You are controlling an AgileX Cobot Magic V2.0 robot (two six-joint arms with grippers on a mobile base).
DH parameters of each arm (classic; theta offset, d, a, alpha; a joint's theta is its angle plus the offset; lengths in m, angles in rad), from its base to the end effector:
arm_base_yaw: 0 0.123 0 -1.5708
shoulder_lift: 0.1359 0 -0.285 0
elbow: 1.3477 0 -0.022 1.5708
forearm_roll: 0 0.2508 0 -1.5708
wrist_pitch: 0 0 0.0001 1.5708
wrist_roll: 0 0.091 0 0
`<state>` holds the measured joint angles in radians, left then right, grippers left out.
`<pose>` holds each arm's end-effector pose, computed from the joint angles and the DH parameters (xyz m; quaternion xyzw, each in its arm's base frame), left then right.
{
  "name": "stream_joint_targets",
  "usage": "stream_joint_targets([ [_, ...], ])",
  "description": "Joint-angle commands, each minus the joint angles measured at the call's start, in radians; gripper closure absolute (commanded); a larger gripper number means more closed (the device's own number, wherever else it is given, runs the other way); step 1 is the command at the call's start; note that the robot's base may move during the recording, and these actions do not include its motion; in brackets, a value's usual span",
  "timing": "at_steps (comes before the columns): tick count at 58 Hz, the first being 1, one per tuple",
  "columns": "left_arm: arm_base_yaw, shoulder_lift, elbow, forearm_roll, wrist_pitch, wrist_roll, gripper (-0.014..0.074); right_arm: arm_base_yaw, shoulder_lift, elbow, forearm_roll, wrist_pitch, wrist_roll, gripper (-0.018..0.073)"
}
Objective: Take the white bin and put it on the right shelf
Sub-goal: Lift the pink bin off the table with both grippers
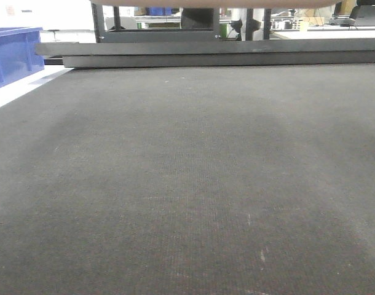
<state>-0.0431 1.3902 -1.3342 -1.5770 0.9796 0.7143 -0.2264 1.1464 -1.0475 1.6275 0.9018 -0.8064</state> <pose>0.2843 -0.0879 0.4396 0.0660 0.6960 -0.5726 0.4283 0.2366 0.0187 0.4187 0.0466 0.6923 0.4864 0.5311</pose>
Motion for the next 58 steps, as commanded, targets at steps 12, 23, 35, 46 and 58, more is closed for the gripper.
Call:
stream_joint_targets([
  [12,-0.059,-0.062,-0.026,-0.06,0.359,0.015,0.0722,0.049,-0.063,-0.035,0.061,0.428,-0.033,0.0498],
  [23,-0.059,-0.062,-0.026,-0.06,0.359,0.015,0.0722,0.049,-0.063,-0.035,0.061,0.391,-0.034,0.0498],
  [35,-0.059,-0.062,-0.026,-0.06,0.353,0.015,0.0722,0.049,-0.063,-0.035,0.061,0.349,-0.034,0.0498],
  [46,-0.059,-0.062,-0.026,-0.06,0.351,0.015,0.0722,0.049,-0.063,-0.035,0.061,0.324,-0.034,0.0498],
  [58,-0.059,-0.062,-0.026,-0.06,0.351,0.015,0.0722,0.049,-0.063,-0.035,0.061,0.323,-0.034,0.0498],
])
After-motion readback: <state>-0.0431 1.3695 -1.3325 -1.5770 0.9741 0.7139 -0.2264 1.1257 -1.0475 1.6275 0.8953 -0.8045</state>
